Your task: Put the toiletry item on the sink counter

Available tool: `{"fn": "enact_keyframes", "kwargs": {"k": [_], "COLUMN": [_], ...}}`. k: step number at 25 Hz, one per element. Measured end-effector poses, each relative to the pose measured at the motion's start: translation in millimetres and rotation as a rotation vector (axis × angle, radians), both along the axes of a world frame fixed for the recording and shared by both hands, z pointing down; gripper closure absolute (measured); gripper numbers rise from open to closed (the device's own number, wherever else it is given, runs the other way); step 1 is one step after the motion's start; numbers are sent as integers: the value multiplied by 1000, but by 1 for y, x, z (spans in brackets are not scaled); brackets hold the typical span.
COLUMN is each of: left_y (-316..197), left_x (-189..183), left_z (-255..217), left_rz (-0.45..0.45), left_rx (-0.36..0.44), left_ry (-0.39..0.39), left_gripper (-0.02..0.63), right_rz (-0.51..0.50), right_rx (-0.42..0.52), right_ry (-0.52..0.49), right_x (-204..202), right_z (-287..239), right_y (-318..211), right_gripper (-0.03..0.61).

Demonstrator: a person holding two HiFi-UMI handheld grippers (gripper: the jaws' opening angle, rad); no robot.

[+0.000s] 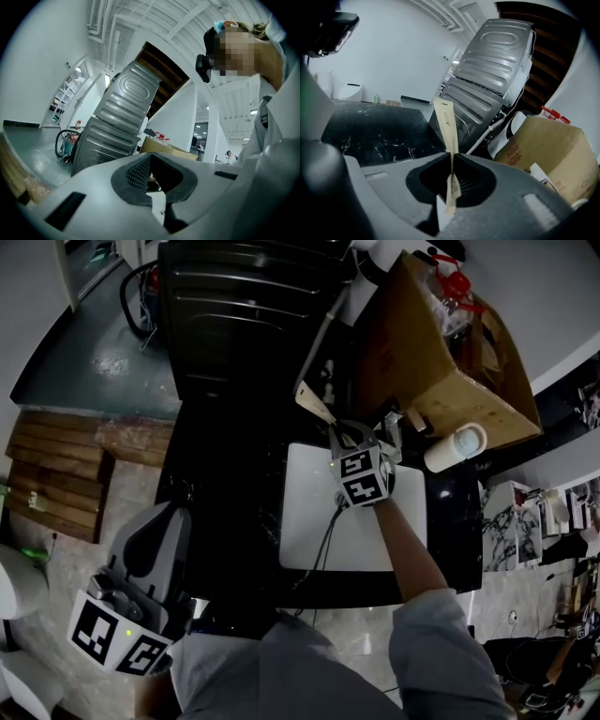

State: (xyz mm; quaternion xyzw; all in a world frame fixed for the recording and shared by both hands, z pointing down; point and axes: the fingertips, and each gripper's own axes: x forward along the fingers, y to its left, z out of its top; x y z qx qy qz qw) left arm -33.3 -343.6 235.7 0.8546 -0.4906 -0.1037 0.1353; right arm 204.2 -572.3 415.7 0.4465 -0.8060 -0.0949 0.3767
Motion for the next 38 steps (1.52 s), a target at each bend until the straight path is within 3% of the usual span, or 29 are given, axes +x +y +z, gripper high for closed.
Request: {"fn": "enact_keyframes", "kwargs": {"k": [9,18,30,38], "left_y": [6,10,19,22], "left_x": [1,2,-3,-2], "left_z": [3,7,8,7], "left_rz": [-61,-90,-131,-120], "left_rx": [-12,-28,-27,-25], "left_ry": [-18,-28,-26,-27], "left_gripper": [609,609,609,609], "right_rz": [-128,-197,-241,-225], "right_rx": [-19,-86,-157,-158], "right_ry": [199,324,358,295], "right_x": [-7,-15,-19,-20], "right_z": [38,78,94,83], "right_y": [-23,-37,-39,-37], "right_gripper": [554,555,552,471]}}
